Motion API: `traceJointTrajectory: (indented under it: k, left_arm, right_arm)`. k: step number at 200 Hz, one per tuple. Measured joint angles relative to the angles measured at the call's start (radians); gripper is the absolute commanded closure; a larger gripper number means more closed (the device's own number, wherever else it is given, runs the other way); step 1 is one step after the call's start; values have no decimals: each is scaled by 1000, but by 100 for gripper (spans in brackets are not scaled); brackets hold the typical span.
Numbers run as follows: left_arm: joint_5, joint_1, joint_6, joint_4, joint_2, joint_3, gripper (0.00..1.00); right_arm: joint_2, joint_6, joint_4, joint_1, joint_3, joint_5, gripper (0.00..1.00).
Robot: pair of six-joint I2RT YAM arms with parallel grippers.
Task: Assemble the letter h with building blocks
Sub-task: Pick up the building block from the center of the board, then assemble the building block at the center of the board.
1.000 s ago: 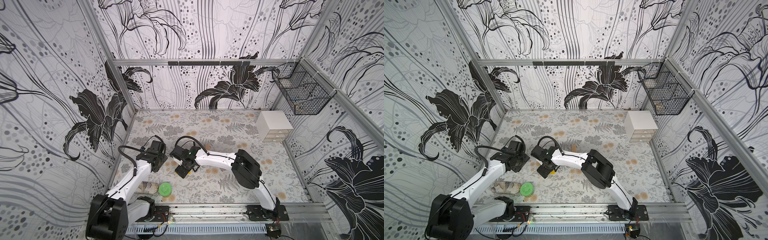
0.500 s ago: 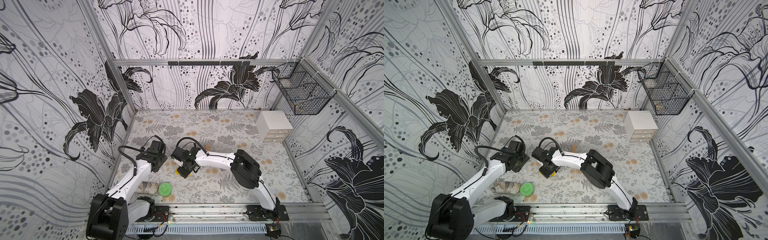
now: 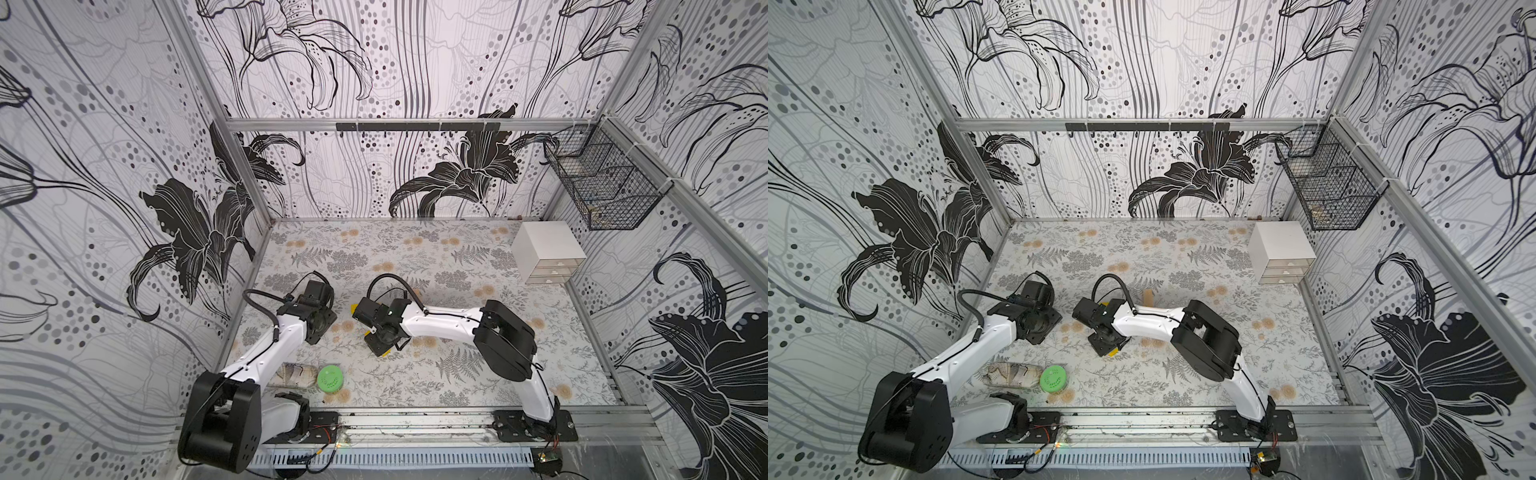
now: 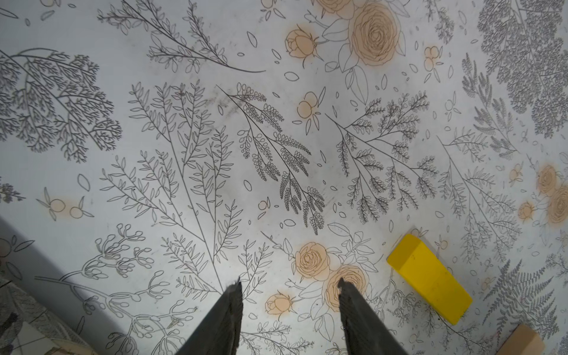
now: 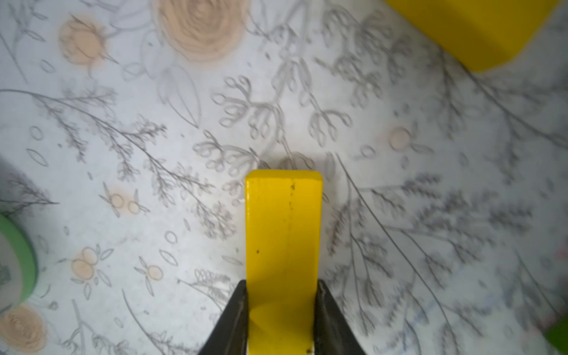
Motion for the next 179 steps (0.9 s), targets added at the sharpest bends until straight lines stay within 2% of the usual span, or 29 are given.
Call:
traceJointTrajectory:
  k: [60,125,179]
  left_arm:
    - [109,-18,51,110,73,31,51]
    - [158,-107,67,215,146,44,53]
    - [179,-114,66,248,171,44,54]
  right_arm:
    - [-258,257,-37,6,-177,115,100]
    - [-333,390,-89,39,-262,149,100]
    - [-348,474,-138,39,-346,154,100]
